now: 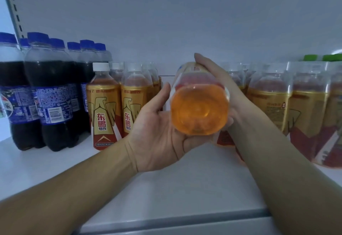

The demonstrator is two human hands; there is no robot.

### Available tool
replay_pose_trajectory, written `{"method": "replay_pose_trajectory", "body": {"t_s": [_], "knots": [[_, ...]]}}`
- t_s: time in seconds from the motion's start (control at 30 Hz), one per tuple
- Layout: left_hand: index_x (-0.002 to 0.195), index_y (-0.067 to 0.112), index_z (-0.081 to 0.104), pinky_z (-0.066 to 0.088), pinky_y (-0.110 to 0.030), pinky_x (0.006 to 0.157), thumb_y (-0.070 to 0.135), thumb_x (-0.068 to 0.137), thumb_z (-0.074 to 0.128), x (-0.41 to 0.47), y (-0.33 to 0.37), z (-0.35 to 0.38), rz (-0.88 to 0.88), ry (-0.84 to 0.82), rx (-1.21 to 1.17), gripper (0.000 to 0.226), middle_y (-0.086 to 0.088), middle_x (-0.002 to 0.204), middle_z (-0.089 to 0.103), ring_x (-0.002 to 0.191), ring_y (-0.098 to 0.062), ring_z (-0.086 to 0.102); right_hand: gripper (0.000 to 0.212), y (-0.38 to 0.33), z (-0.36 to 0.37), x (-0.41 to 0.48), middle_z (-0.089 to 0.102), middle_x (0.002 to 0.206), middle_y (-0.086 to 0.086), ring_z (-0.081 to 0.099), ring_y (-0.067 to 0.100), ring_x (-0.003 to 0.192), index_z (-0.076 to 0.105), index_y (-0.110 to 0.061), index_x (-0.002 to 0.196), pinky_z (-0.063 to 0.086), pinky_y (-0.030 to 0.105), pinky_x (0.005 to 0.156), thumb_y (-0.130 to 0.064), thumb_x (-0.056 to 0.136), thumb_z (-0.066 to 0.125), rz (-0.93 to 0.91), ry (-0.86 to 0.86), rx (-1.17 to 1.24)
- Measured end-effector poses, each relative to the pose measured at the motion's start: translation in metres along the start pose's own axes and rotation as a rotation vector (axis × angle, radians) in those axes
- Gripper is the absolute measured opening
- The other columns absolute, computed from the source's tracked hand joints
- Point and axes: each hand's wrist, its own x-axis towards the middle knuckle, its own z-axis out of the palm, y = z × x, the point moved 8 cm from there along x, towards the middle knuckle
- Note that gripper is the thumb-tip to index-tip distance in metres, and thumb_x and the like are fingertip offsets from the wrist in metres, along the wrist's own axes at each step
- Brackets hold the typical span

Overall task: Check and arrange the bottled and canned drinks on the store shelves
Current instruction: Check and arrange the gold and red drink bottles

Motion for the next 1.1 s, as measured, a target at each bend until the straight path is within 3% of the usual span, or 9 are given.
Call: {"method": "replay_pose_trajectory", "body": {"t_s": [0.13,0.2,0.27,0.33,0.47,0.57,0.83,0.97,1.1], "knots": [[0.144,0.004,0.05,0.051,-0.051,0.1,0.066,0.088,0.054,0.004,0.002,-0.005,0.029,-0.025,0.037,0.084,-0.03,0.137,0.054,0.12,-0.048,0.058,0.043,-0.001,0.005,-0.005,0.069,0.07,0.006,0.068,0.018,0.06,0.066,-0.011,0.088,0.057,0.031,0.063,-0.051,0.097,0.055,-0.011,-0.03,0.089],[0.132,0.018,0.063,0.058,-0.05,0.089,0.075,0.074,0.054,0.005,0.006,-0.018,0.094,0.183,0.33,0.082,-0.019,0.127,0.067,0.109,-0.041,0.067,0.041,-0.004,0.009,-0.004,0.066,0.083,0.011,0.066,0.021,0.069,0.066,-0.003,0.098,0.058,0.034,0.07,-0.042,0.088,0.071,-0.067,-0.022,0.14],[0.109,0.029,0.076,0.059,-0.043,0.087,0.064,0.068,0.062,0.002,0.017,-0.023,0.165,0.363,0.653,0.056,-0.007,0.113,0.075,0.102,-0.028,0.072,0.064,-0.017,0.007,-0.002,0.064,0.102,0.017,0.067,0.024,0.078,0.059,0.005,0.123,0.059,0.035,0.071,-0.03,0.073,0.079,-0.255,0.003,0.109],[0.112,0.026,0.072,0.055,-0.041,0.097,0.043,0.074,0.069,-0.001,0.023,-0.024,0.198,0.406,0.847,0.042,-0.003,0.111,0.075,0.105,-0.021,0.071,0.076,-0.033,0.007,-0.005,0.068,0.113,0.014,0.068,0.03,0.092,0.054,-0.001,0.133,0.058,0.041,0.076,-0.027,0.066,0.078,-0.457,-0.02,-0.007],[0.118,0.017,0.06,0.058,-0.024,0.082,0.0,0.074,0.082,-0.005,0.042,-0.031,0.421,0.487,0.99,0.051,-0.002,0.103,0.076,0.098,-0.015,0.072,0.058,-0.043,0.018,-0.024,0.071,0.114,0.006,0.069,0.032,0.107,0.055,-0.026,0.128,0.058,0.041,0.085,-0.018,0.076,0.078,-0.707,-0.061,-0.432],[0.132,0.016,0.05,0.06,-0.033,0.084,-0.005,0.072,0.082,-0.008,0.052,-0.036,0.529,0.538,1.122,0.071,-0.007,0.112,0.071,0.105,-0.02,0.07,0.056,-0.039,0.034,-0.035,0.069,0.114,0.006,0.07,0.02,0.103,0.054,-0.025,0.126,0.058,0.033,0.085,-0.029,0.076,0.081,-0.82,-0.074,-0.715],[0.137,0.02,0.045,0.056,-0.027,0.09,-0.011,0.072,0.081,-0.012,0.051,-0.026,0.606,0.504,1.154,0.081,0.002,0.125,0.065,0.116,-0.01,0.064,0.04,-0.043,0.047,-0.051,0.069,0.098,0.005,0.07,0.018,0.091,0.057,-0.01,0.11,0.057,0.03,0.078,-0.028,0.079,0.075,-1.041,-0.023,-0.781],[0.131,0.031,0.048,0.055,-0.018,0.083,-0.003,0.072,0.084,-0.02,0.049,-0.021,0.582,0.566,1.197,0.077,0.011,0.116,0.068,0.11,-0.005,0.066,0.041,-0.041,0.038,-0.044,0.072,0.097,-0.001,0.071,0.015,0.093,0.06,-0.025,0.114,0.056,0.025,0.074,-0.041,0.078,0.073,-0.912,0.061,-0.683],[0.129,0.027,0.052,0.059,-0.035,0.088,0.003,0.067,0.087,-0.024,0.055,-0.013,0.587,0.652,1.199,0.075,0.006,0.111,0.069,0.104,-0.01,0.068,0.068,-0.044,0.032,-0.041,0.071,0.098,0.012,0.071,0.029,0.091,0.063,-0.035,0.117,0.06,0.043,0.078,-0.087,0.073,0.056,-0.862,0.156,-0.57]]}}
